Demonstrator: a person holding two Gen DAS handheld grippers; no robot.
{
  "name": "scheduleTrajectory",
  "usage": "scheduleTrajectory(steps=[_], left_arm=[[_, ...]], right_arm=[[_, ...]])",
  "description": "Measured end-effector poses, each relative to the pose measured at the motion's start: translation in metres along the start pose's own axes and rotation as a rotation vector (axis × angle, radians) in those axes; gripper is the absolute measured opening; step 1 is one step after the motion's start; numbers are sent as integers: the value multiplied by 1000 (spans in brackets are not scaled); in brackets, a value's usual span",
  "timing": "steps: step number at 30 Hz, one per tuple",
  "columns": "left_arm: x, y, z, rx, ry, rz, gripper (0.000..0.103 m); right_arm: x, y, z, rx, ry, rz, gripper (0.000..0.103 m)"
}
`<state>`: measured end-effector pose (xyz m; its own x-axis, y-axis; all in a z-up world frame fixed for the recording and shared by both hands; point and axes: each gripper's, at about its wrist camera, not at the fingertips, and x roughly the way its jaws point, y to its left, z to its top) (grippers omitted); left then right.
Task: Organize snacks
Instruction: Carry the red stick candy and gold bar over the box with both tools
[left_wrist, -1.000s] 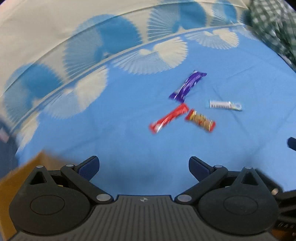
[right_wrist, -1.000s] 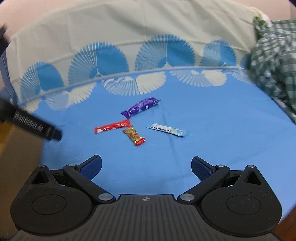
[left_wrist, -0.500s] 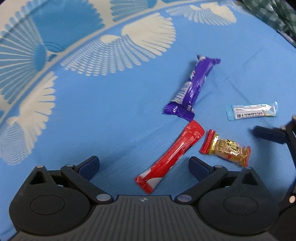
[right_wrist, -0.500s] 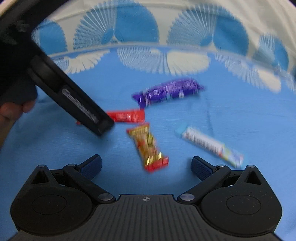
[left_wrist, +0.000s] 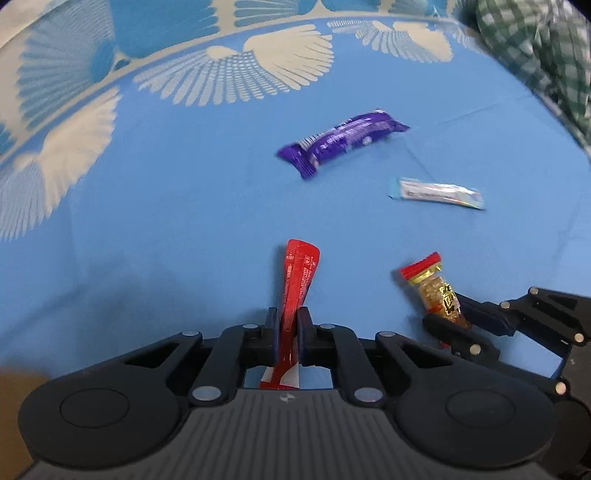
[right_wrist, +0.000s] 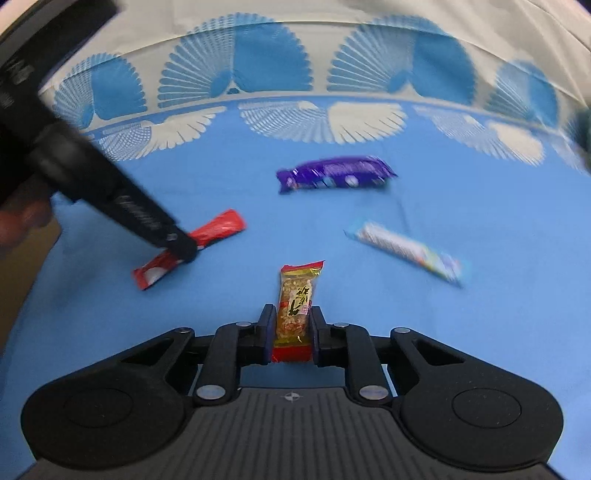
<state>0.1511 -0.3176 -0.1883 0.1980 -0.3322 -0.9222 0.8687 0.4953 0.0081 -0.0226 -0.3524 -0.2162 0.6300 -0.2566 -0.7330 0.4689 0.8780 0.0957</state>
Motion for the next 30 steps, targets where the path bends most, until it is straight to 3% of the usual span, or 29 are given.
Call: scheduleTrajectory(steps=[5, 12, 19, 25, 30], left_arm=[[-60, -10, -30, -106, -46, -33, 9], [-164, -23, -75, -205, -127, -4, 9], [-264, -18, -156, -266, -193, 54, 9], [-334, -6, -238, -320, -226, 162, 9], [-378, 5, -302, -377, -262, 238, 9]], right_arm=[[-51, -3, -7, 115, -33, -18, 19], [-136, 25, 2, 125, -147, 7, 19], [-235, 80, -11, 96, -218, 111, 19], [-298, 136, -34, 87, -209, 232, 19], [-335, 190, -56, 2, -199, 334, 19]])
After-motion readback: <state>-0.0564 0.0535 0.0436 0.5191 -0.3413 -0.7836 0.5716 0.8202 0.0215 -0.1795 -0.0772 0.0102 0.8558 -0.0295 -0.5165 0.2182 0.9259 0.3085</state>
